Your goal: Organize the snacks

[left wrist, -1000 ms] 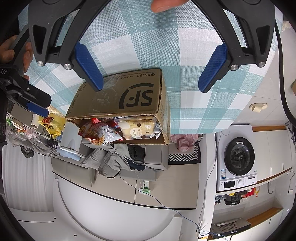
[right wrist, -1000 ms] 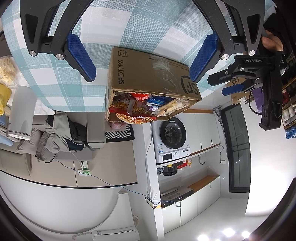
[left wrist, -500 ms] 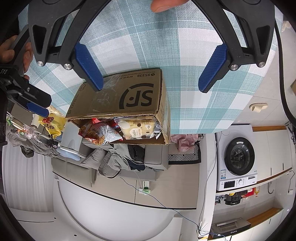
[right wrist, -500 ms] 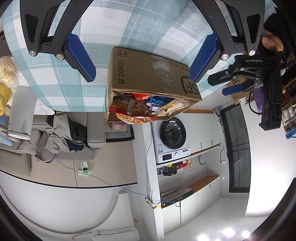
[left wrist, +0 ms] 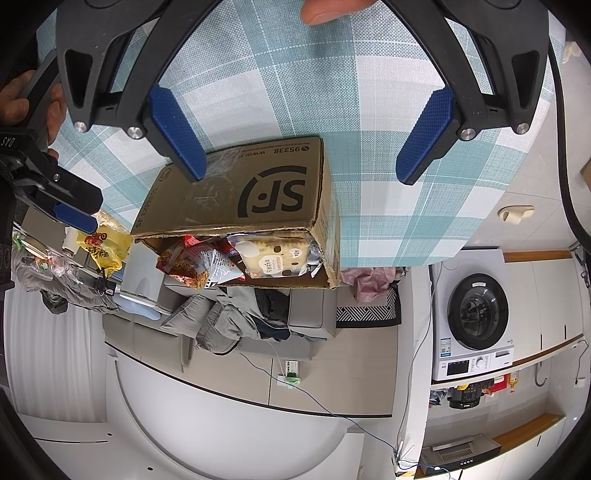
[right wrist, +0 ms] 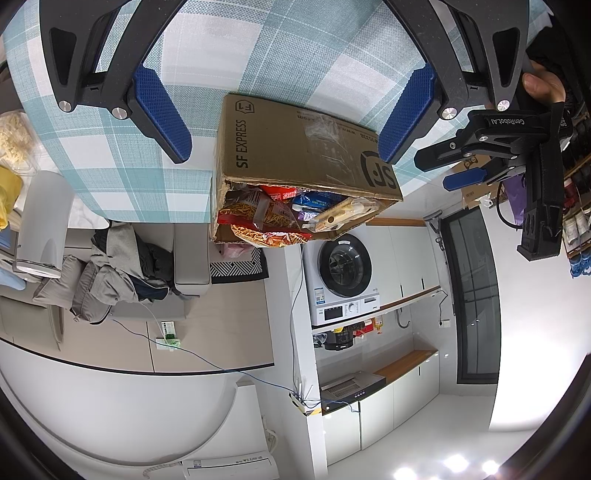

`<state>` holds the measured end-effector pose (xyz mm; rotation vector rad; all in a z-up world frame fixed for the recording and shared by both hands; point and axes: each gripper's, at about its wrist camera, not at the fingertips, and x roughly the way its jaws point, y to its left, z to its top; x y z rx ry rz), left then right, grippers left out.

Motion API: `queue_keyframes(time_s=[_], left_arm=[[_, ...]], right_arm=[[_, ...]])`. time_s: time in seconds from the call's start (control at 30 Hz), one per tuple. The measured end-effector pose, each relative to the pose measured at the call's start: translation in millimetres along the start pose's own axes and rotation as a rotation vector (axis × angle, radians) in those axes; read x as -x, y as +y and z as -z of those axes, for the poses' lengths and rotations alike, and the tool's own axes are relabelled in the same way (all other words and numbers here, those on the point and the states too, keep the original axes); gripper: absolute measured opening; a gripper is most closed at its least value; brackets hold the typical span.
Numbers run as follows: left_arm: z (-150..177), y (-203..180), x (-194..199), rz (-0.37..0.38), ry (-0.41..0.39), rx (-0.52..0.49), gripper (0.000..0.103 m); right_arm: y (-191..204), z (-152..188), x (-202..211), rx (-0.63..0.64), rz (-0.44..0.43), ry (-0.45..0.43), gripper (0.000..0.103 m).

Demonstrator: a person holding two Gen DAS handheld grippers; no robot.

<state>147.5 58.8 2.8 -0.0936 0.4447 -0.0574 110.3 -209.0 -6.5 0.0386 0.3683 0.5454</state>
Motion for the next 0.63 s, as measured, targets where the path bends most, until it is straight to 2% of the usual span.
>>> queue_keyframes(time_s=[0.63], left_arm=[[-0.1, -1.1, -0.4, 0.0, -0.002, 0.0, 0.102]], right_arm=[[0.6, 0.0, -0.2, 0.001, 0.001, 0.0, 0.103]])
